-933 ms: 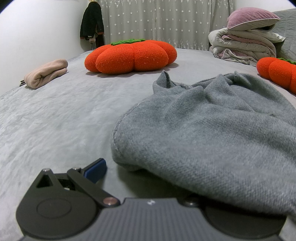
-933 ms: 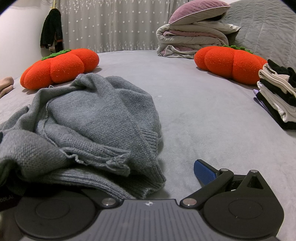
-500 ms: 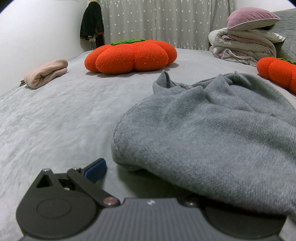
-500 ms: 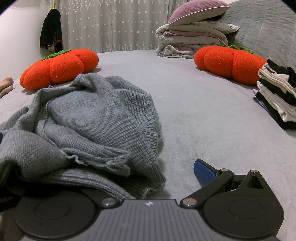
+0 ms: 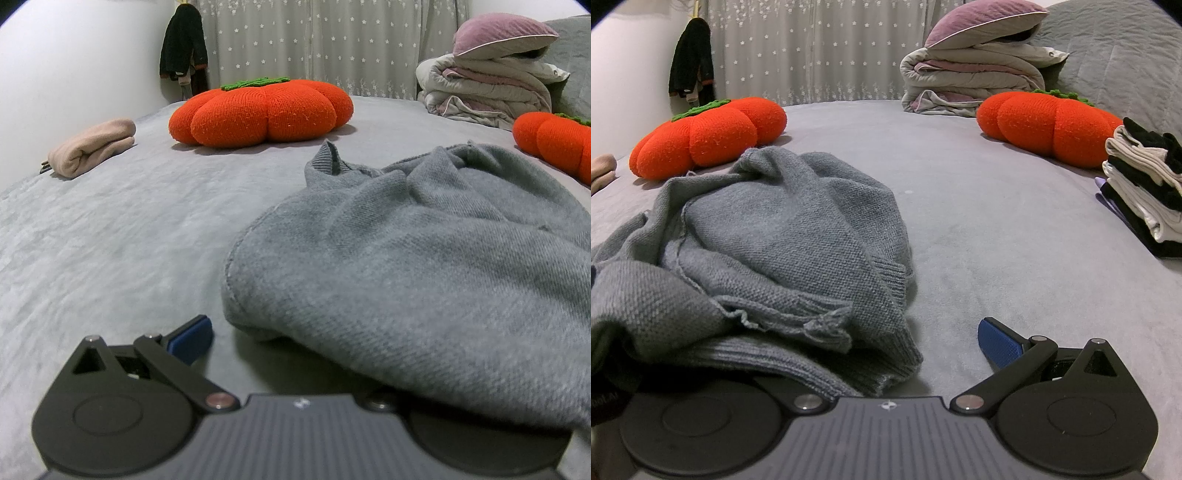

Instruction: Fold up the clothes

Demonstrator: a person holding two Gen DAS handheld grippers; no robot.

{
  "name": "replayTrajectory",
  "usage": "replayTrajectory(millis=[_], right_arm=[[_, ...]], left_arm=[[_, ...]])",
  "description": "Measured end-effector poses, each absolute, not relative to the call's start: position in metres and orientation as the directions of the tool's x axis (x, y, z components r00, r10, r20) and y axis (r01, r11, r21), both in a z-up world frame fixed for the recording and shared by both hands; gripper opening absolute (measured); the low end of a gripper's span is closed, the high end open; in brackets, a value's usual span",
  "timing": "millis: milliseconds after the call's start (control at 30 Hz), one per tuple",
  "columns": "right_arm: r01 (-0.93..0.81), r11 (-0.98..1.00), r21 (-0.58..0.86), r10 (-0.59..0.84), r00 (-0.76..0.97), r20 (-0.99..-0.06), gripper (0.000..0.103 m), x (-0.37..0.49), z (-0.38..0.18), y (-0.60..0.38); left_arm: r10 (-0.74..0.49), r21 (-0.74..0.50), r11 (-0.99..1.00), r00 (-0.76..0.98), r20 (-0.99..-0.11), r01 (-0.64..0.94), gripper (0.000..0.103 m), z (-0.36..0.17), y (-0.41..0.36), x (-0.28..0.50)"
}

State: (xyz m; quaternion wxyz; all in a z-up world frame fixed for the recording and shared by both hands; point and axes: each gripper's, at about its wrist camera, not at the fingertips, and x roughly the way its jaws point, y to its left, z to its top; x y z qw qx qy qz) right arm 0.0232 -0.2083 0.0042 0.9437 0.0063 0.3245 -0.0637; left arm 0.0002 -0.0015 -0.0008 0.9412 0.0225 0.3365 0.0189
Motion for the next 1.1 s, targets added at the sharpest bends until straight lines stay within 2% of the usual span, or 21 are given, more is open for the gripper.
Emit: replayTrajectory(millis=[1100], right_arm=[[0.117,0.993,-0.015,-0.101,0.779,-0.619,0.103,0.0291,0.0045,-0.2094]], left_arm=[[0.086,0.106,0.994,0.774,-0.627,-0.025,0.103,-0.0009,-0.0096,0.0006]])
